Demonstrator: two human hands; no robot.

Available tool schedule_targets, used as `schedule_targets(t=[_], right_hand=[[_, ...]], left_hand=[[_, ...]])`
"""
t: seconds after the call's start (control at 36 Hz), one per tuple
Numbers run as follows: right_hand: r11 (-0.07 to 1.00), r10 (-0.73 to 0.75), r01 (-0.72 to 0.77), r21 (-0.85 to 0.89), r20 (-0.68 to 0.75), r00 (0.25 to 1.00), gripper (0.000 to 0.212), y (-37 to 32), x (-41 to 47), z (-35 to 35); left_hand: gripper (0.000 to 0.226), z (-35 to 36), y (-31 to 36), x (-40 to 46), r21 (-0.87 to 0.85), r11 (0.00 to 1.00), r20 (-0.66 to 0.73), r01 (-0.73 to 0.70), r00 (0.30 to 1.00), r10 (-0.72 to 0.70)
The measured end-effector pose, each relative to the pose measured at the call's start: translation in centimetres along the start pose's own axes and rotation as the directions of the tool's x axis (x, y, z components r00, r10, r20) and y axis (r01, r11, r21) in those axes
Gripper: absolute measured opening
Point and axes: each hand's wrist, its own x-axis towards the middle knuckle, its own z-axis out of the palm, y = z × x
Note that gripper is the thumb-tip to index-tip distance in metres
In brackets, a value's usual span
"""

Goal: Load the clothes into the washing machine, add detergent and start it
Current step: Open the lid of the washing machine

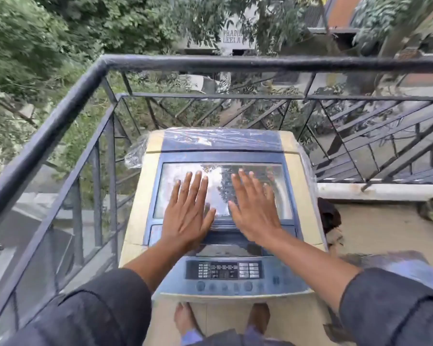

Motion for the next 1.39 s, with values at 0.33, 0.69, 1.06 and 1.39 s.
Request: schedule_targets(t=[0.33,0.69,1.06,1.39], right_hand=[[0.992,-0.113,0.115,-0.042,0.049,0.992,0.064,0.0,-6.8,5.6],[0.946,-0.323,0.324,-0.016,-0.129,0.937,0.044,0.4,-9.8,7.2],[0.972,-0.231,0.230,0.039,0.009,0.973,0.032,-0.2,-8.9,6.4],[0.970,-0.190,0.178,0.165,0.055,0.980,0.034,-0.3,-8.3,5.0]], left_hand=[[0.077,2.3,2.6,-6.9,-0.079,0.988,0.079,-0.131,0.987,0.138],[0.040,2.2,2.8,-9.1,-0.036,0.971,-0.002,-0.236,0.972,0.236],[0.029,2.5,3.2,-9.0,-0.133,0.981,0.070,-0.139,0.986,0.149],[0.029,1.6,3.0,-8.6,-0.218,0.968,0.056,-0.125,0.989,0.140]])
